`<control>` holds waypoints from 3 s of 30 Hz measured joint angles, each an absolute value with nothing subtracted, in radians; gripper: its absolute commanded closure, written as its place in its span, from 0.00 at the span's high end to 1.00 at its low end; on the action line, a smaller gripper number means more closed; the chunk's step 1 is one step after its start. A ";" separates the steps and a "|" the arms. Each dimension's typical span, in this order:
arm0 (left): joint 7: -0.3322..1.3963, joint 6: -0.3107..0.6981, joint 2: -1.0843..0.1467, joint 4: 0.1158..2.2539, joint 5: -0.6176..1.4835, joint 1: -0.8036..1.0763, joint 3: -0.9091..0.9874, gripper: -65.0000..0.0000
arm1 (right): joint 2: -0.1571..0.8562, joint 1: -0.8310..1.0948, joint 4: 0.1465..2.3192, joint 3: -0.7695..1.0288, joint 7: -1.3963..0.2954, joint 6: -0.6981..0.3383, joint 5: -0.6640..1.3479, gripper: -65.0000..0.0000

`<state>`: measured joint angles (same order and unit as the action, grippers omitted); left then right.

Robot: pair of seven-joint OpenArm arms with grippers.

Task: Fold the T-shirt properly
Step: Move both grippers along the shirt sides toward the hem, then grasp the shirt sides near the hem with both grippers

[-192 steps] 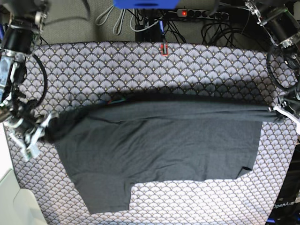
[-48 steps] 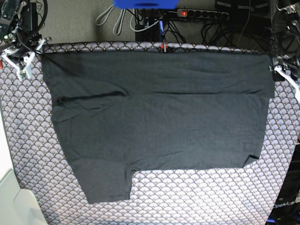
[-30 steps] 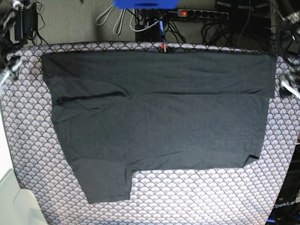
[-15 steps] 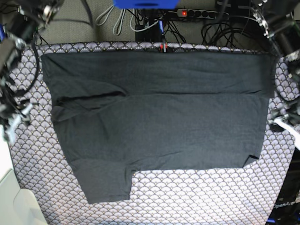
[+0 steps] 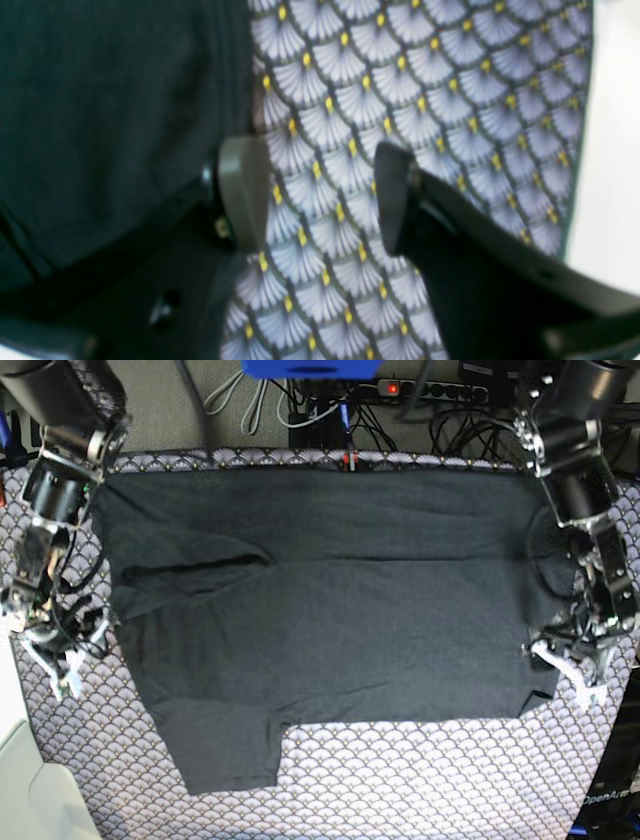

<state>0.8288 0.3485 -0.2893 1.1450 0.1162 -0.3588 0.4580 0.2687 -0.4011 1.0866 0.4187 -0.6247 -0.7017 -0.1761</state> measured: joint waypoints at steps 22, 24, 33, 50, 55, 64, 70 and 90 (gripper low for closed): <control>0.706 0.355 -0.300 0.984 -0.083 -0.505 0.455 0.65 | 0.272 -0.695 0.494 0.418 -0.186 -0.623 -0.176 0.53; 0.706 0.356 -0.315 0.984 -0.072 -0.505 0.455 0.65 | 0.273 -0.689 0.494 0.418 -0.161 -0.605 -0.176 0.53; 0.706 0.352 -0.338 0.995 -0.078 -0.463 0.460 0.65 | 0.271 -0.603 0.490 0.418 -0.137 -0.493 -0.176 0.53; 0.705 0.352 -0.332 0.991 -0.078 -0.446 0.460 0.65 | 0.246 -0.584 0.495 0.252 -0.108 -0.488 -0.168 0.52; 0.701 0.352 -0.332 0.987 -0.078 -0.433 0.459 0.65 | 0.244 -0.584 0.495 0.252 -0.108 -0.488 -0.167 0.30; 0.574 0.352 -0.328 0.723 -0.078 -0.504 0.456 0.65 | 0.244 -0.579 0.498 0.251 -0.106 -0.489 -0.159 0.00; 0.448 0.344 -0.339 0.550 -0.085 -0.565 0.456 0.65 | 0.244 -0.567 0.504 0.251 -0.099 -0.489 -0.155 0.00; 0.323 0.243 -0.357 0.410 -0.075 -0.616 0.456 0.65 | 0.244 -0.567 0.504 0.251 -0.096 -0.490 -0.153 0.00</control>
<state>0.3233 0.2428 -0.3573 0.4095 -0.0746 -0.6155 0.4561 0.2443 -0.5674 0.5041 0.2512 -0.0963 -0.4896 -0.1528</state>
